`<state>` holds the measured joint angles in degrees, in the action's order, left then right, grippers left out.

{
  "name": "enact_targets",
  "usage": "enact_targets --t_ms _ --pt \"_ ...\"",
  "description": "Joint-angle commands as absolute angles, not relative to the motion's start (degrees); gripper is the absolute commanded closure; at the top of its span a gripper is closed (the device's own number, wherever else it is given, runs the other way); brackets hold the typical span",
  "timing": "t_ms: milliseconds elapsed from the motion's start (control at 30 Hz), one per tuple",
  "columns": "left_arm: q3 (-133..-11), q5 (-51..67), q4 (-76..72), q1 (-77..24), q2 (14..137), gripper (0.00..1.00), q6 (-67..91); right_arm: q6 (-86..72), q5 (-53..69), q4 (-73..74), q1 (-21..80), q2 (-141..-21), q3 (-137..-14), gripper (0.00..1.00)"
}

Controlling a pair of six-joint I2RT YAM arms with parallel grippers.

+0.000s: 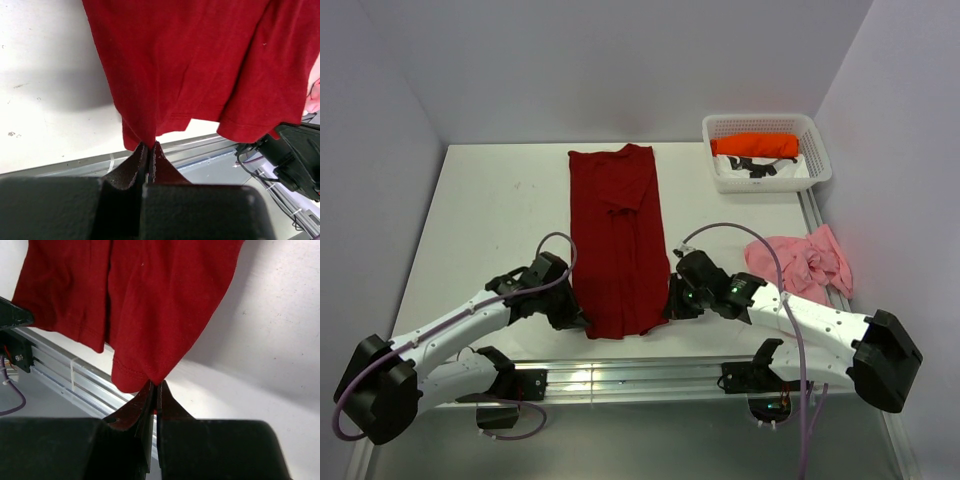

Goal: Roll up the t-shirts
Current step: Roll the tshirt

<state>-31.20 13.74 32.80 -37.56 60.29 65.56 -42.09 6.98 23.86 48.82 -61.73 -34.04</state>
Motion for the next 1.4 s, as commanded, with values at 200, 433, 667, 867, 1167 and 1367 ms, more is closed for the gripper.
enact_targets --t_ms 200,433,667,867,1167,1367 --pt "-34.63 15.20 36.38 -37.79 56.95 1.00 64.95 -43.50 10.99 26.98 48.43 -55.12 -34.89 0.96" --pt "-35.42 15.03 37.97 -37.79 55.46 1.00 64.60 -44.82 10.28 30.59 49.48 -50.72 -34.11 0.77" --pt "-35.16 15.29 38.49 -37.79 54.32 1.00 64.69 -46.05 8.97 30.76 49.48 -47.11 -31.56 0.59" --pt "-32.09 16.08 37.01 -37.71 53.35 1.00 65.56 -46.49 6.33 26.82 49.48 -48.42 -26.99 0.59" --pt "-29.36 16.52 35.77 -37.79 52.29 1.00 66.44 -46.85 4.65 16.80 48.87 -55.19 -22.33 0.61" --pt "-28.57 16.52 34.72 -37.79 52.56 1.00 66.71 -48.42 5.89 10.74 48.87 -58.71 -20.22 0.59"
